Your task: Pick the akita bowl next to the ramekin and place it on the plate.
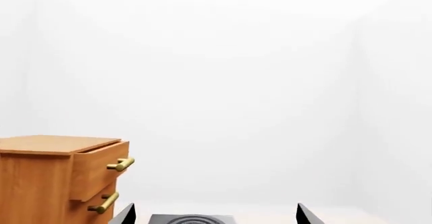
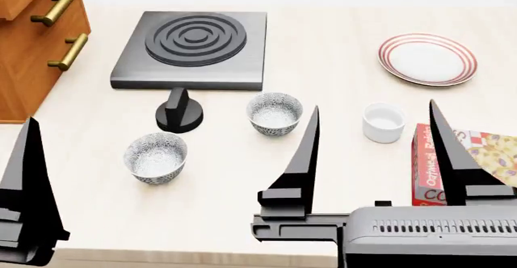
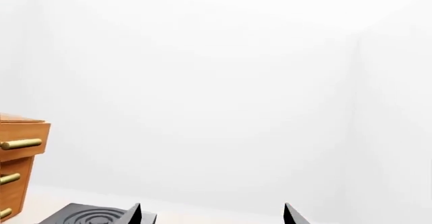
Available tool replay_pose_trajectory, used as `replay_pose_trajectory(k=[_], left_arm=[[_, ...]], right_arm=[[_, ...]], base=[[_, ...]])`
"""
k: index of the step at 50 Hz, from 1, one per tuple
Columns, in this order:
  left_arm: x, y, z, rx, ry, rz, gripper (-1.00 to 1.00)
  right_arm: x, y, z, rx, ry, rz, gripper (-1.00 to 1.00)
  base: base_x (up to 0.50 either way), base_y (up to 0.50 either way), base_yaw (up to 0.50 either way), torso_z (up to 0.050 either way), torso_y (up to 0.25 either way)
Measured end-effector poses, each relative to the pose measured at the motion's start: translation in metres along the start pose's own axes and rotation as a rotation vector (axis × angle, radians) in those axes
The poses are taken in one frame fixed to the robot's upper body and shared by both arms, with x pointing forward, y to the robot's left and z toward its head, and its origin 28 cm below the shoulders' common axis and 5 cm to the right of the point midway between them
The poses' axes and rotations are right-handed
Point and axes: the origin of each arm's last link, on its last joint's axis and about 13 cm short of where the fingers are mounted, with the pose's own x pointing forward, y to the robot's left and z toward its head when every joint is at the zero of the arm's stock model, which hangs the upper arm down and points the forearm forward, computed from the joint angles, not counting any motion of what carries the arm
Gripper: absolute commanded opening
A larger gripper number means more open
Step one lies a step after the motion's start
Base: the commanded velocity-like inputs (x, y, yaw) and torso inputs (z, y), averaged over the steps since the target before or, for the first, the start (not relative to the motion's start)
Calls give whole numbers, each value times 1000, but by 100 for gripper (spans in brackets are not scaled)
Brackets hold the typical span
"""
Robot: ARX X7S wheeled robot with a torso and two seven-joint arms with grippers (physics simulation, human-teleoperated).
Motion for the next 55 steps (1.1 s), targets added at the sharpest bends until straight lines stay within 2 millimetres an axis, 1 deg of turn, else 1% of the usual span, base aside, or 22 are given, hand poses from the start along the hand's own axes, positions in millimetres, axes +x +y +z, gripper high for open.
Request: replay_pose_trajectory(k=[9,18,55], left_arm=[[-3,-1,8,1,-23,-4,100],[-4,-1,11,1,-31,-1,100],[-6,-3,12,11,-32,2,100]], right_arm=[[-2,-2,5,5,-26,-8,100],[-3,-3,8,12,-41,-13,100],[-5,-5,9,15,-52,-21,100]], base=[[26,0,0,0,0],[220,0,0,0,0],[253,0,0,0,0]])
